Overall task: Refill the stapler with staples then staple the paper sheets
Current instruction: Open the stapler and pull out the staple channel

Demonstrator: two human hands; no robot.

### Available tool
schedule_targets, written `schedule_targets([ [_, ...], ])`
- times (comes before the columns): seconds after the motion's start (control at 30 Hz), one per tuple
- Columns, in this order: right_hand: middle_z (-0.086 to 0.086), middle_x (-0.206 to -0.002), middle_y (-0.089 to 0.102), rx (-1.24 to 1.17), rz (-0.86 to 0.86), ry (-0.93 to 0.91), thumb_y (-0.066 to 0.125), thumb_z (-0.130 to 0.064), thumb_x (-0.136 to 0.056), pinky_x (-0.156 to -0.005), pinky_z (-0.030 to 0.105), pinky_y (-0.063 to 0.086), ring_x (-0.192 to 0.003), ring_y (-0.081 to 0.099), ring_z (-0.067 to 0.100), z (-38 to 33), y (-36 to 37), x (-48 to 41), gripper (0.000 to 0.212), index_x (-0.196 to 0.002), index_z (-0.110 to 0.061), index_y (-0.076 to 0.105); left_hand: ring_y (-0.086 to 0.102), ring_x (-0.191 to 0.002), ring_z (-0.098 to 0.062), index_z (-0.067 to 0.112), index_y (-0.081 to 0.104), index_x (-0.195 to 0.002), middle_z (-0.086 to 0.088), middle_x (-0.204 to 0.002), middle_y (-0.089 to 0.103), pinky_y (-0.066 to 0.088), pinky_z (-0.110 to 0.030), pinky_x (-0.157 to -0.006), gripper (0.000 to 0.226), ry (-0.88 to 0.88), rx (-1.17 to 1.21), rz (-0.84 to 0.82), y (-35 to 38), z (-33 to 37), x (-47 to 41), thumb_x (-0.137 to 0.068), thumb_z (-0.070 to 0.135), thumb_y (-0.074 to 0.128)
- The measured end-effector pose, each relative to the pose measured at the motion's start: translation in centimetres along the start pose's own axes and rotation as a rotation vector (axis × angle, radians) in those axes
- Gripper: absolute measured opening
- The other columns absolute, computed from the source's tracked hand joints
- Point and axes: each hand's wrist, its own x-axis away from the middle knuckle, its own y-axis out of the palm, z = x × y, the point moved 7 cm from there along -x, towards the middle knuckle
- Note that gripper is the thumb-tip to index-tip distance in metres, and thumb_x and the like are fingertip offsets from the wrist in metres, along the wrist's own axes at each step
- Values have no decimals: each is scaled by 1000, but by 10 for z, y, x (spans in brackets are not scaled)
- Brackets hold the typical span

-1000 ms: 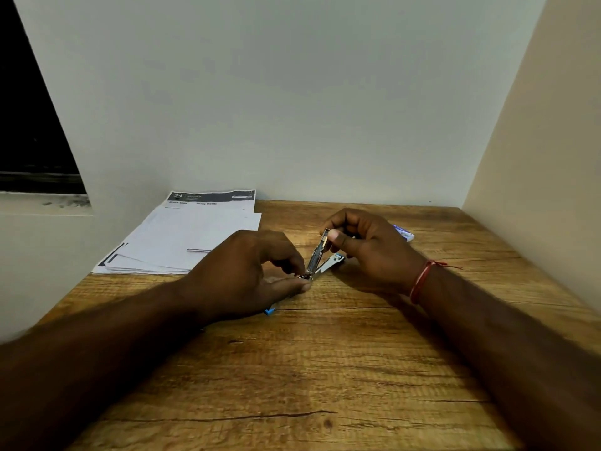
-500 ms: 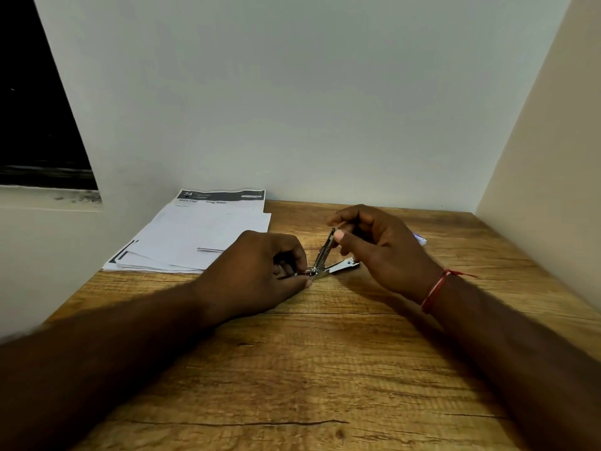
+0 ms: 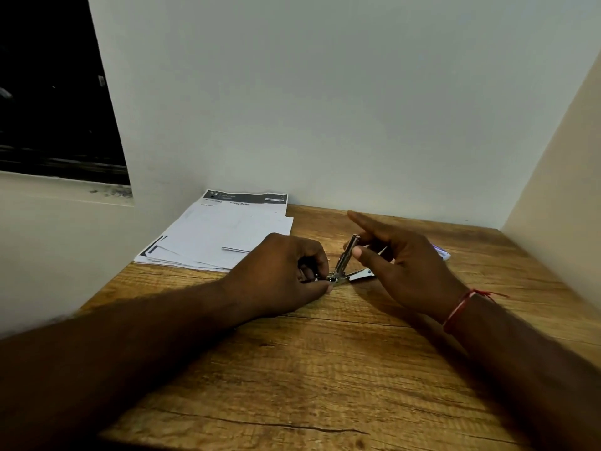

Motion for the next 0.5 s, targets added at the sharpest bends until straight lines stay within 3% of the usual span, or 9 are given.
schedule_targets([
  [0.3,-22,-97,83,-37,31,15,80,-34,-101,-76,6,51,-89,75,-4,6,-3,-3,22,-121,-41,84,77,-80,-2,32,82,-91,15,-83,81,59,-15,-73,18,7,3,22,-2,-1,-1,-86,31,99],
  [0.43,-15,-93,84,-43,0,104,83,-32,-99,-81,28,60,-87,77,5,22,-1,-8,5,-101,-34,87,78,-84,3,32,84,-93,17,-83,82,52,-7,-72,16,5,27,58,-5,-1,-2,-88,28,99],
  [0.5,-15,-90,84,-25,-58,119,83,-33,-99,-79,33,60,-84,77,5,27,3,-7,5,-95,-35,86,79,-85,3,31,85,-94,16,-84,83,54,-7,-73,15,5,37,77,-6,-1,-2,-89,28,98],
])
